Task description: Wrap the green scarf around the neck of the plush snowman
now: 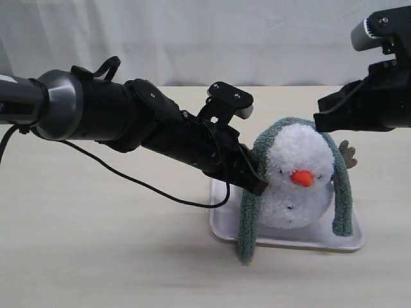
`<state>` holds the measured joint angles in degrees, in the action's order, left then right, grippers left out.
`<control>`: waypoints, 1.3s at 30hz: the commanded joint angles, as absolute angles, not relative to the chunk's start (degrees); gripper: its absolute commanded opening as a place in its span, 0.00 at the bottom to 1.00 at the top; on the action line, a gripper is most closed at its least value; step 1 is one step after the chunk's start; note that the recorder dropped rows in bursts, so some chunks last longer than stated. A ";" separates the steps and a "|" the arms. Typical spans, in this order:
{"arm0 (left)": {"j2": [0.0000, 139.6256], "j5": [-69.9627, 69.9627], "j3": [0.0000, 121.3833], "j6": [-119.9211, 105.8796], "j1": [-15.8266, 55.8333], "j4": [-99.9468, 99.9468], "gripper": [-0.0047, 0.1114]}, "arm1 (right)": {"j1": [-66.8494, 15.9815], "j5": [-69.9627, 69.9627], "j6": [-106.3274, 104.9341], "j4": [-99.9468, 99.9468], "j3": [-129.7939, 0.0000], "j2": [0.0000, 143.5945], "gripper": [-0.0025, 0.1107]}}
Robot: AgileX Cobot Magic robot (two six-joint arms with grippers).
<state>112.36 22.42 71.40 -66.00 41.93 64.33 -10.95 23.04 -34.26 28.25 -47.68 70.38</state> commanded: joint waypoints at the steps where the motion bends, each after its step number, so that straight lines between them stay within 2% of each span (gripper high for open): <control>1: 112.39 22.12 71.40 -65.79 42.08 64.03 0.04 | -10.68 27.27 -19.07 12.38 -48.13 70.51 0.32; 2: 112.39 22.12 71.40 -65.93 42.08 64.03 0.04 | -10.68 29.91 -16.68 10.29 -48.62 70.54 0.35; 7: 112.39 22.02 71.40 -66.05 42.08 63.92 0.04 | -10.68 41.70 -15.38 9.34 -50.48 73.95 0.35; 16: 112.39 22.02 71.40 -66.81 42.08 63.67 0.04 | -10.68 42.30 -18.60 6.82 -51.52 77.34 0.35; 22: 112.39 21.90 71.40 -67.41 42.08 63.67 0.04 | -10.68 45.84 -6.64 -4.43 -51.74 75.16 0.35; 27: 112.39 21.89 71.40 -67.64 42.08 63.67 0.04 | -10.68 41.56 -8.05 -1.04 -46.64 75.82 0.35; 39: 112.39 22.23 71.40 -67.63 42.08 63.67 0.04 | -10.68 34.67 -12.22 2.00 -46.32 81.49 0.35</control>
